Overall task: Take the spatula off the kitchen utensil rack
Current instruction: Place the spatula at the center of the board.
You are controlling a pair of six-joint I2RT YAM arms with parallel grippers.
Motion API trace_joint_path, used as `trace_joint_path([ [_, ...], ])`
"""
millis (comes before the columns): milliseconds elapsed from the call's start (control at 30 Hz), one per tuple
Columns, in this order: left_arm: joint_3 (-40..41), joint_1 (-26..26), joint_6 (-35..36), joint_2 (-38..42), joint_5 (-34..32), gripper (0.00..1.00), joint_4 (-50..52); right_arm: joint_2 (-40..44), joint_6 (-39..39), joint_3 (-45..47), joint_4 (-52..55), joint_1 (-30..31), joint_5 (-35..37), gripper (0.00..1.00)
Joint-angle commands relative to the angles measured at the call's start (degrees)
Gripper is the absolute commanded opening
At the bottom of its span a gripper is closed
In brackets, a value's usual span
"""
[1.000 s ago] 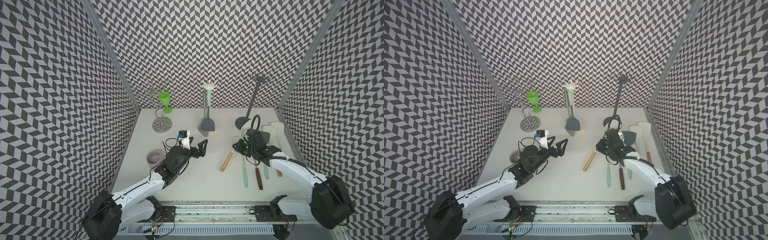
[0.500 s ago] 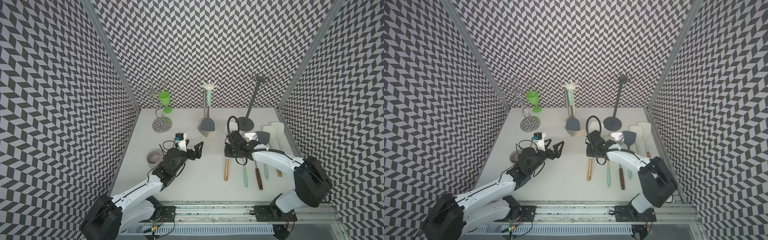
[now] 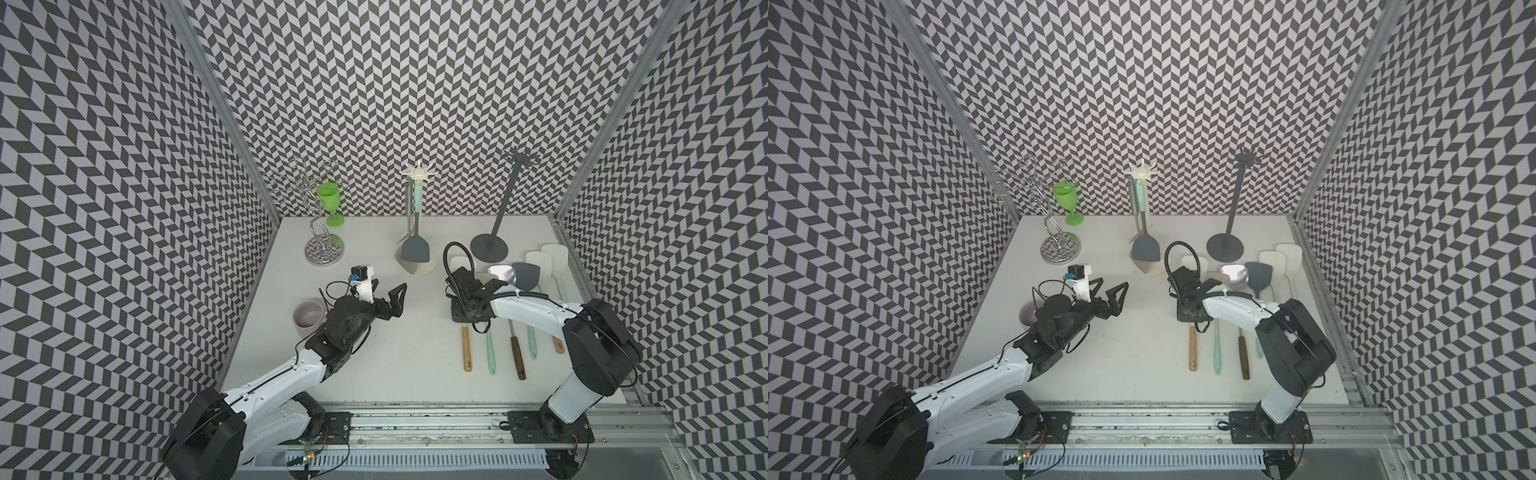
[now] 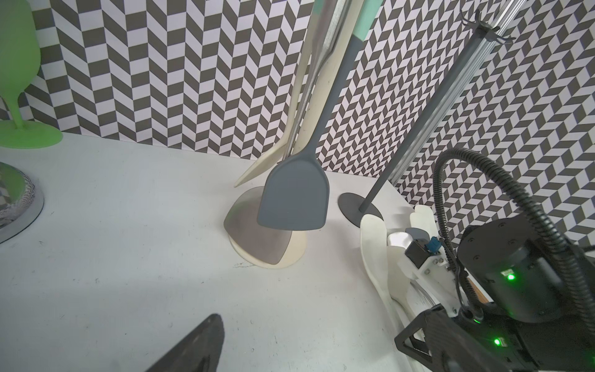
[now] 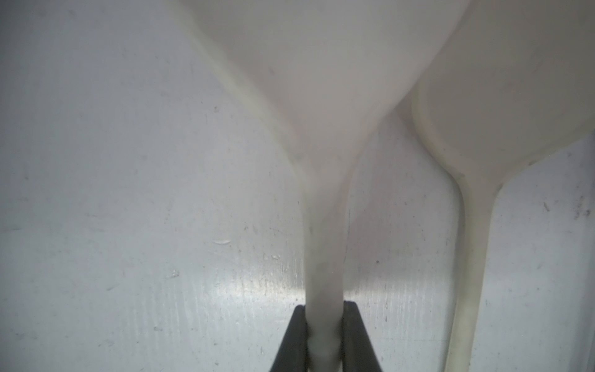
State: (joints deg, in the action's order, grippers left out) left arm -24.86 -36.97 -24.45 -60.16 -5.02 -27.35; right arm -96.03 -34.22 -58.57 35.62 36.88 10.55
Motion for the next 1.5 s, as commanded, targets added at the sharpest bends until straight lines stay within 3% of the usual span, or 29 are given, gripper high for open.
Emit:
trace_joint_path([
  [0, 0.7, 0.29, 0.89, -0.35, 0.42, 1.0, -1.44, -0.78, -1.26, 1.39, -1.92, 0.72, 1.54, 0.0],
  [600, 1.04, 0.31, 1.07, 0.56, 0.26, 1.0, -1.42, -3.3, -3.44, 4.47, -4.63, 1.61, -0.21, 0.0],
  [1033, 1.4, 0.25, 1.07, 2.1, 0.01, 1.0, -1.36, 1.65, -4.99, 0.15, -2.3, 3.72, 0.12, 0.0],
  [1333, 1.52, 0.25, 1.16, 2.91, -0.08, 1.0, -0.98, -3.9, -6.56, -0.65, -4.03, 3.64, -1.32, 0.0],
  [1467, 1.59, 0.28, 1.16, 3.25, -0.25, 1.0, -0.89, -4.88, -7.12, 0.24, -5.02, 3.63, -2.32, 0.06],
])
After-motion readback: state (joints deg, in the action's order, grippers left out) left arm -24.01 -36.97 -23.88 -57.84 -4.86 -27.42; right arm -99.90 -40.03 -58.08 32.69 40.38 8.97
